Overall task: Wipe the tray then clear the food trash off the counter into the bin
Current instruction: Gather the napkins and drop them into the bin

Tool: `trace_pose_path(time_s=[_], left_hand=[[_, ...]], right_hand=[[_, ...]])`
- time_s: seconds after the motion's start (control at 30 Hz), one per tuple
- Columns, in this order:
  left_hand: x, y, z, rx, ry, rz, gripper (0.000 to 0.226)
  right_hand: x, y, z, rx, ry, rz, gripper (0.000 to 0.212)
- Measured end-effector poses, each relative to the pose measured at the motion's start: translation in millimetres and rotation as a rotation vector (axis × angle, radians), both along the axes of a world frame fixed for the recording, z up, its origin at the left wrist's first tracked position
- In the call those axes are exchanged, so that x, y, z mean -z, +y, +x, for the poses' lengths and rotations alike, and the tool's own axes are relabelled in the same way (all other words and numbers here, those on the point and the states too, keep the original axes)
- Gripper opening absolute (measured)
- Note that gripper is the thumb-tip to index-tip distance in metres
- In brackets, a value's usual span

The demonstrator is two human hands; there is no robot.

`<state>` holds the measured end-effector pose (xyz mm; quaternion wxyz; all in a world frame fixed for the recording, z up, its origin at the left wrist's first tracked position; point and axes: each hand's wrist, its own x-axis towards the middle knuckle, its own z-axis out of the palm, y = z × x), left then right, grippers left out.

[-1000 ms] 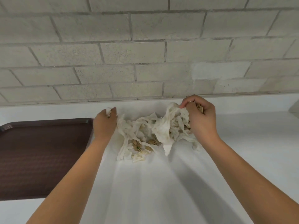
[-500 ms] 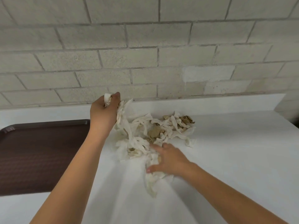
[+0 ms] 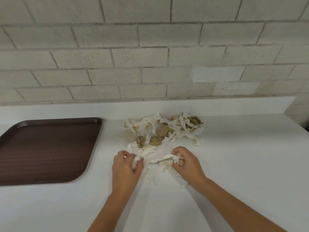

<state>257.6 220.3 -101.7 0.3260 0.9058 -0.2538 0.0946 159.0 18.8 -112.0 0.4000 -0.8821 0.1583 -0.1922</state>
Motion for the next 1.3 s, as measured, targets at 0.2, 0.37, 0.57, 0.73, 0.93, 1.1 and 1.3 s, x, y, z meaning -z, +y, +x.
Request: trace_pose_path(time_s=[0.2,0.37,0.57,0.73,0.93,1.1,1.3], left_hand=[[24.7,0.0,-22.6,0.043,-0.023,0.333,0.059],[22.5,-0.6,-24.2,0.154,-0.064,0.206,0.023],[0.1,-4.6,-49.2,0.051,0.382,-0.172,0.020],[-26.9,-14.6,-67.1,0.032,0.609,-0.386,0.018],[-63.9,-49.0,-105.3,0.163,0.884,-0.623,0.009],[-86.4,-96.8,-162.6,0.341,1.072,-0.690,0.008],[-95.6,-159.7,-270.5,0.560,1.099,-0.594,0.016]], right_hand=[[-21.7,-3.2,-12.9,0.029,-0.165,0.253,0.039],[-45.1,-0.3,-22.0,0.058,-0.101,0.390,0.031],[-59.1,1.9,-36.2,0.068,-0.132,0.548,0.021],[-72.3,-1.5,-57.3,0.152,-0.145,0.801,0.015],[-84.8,-21.6,-111.7,0.194,-0.181,0.877,0.029],[-98.0,-50.7,-186.9,0.265,-0.212,0.832,0.027],[-106.8,-94.3,-317.3,0.329,-0.244,0.768,0.037]])
